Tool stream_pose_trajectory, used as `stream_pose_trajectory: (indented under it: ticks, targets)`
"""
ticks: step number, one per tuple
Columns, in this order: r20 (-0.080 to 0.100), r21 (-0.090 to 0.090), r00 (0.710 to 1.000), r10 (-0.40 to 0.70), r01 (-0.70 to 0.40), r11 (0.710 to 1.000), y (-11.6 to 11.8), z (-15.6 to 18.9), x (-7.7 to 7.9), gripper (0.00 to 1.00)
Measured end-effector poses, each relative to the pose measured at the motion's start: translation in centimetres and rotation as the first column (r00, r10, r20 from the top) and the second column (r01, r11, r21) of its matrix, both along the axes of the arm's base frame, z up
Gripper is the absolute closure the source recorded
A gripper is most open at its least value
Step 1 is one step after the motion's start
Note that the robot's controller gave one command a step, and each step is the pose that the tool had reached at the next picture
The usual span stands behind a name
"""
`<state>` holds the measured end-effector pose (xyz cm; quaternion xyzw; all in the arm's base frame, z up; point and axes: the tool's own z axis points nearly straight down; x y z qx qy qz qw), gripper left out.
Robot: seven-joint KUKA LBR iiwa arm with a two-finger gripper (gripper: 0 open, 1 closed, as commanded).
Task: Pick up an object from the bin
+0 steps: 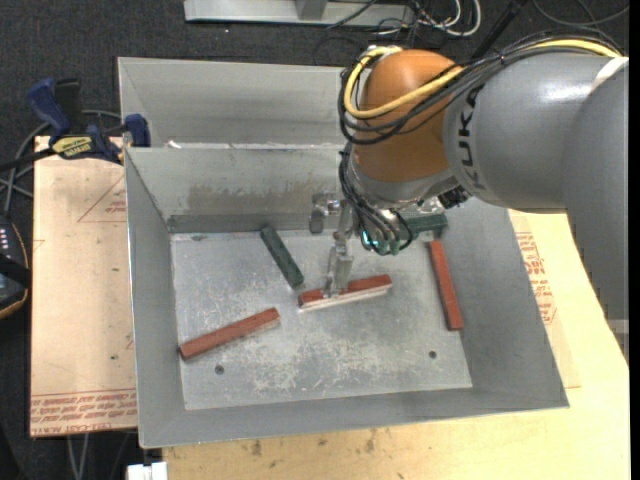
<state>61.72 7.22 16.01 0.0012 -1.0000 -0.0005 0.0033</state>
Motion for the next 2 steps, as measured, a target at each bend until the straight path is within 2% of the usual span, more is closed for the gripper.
stream_pose_trajectory:
  ticks: [1, 2]
  targets:
    - [0.003, 0.000, 0.972, 0.235, -0.235, 0.972, -4.07, -9.27, -1.97, 0.00]
    - [0.009, 0.000, 0.972, 0.235, -0.235, 0.972, -3.95, -8.93, -1.76, 1.00]
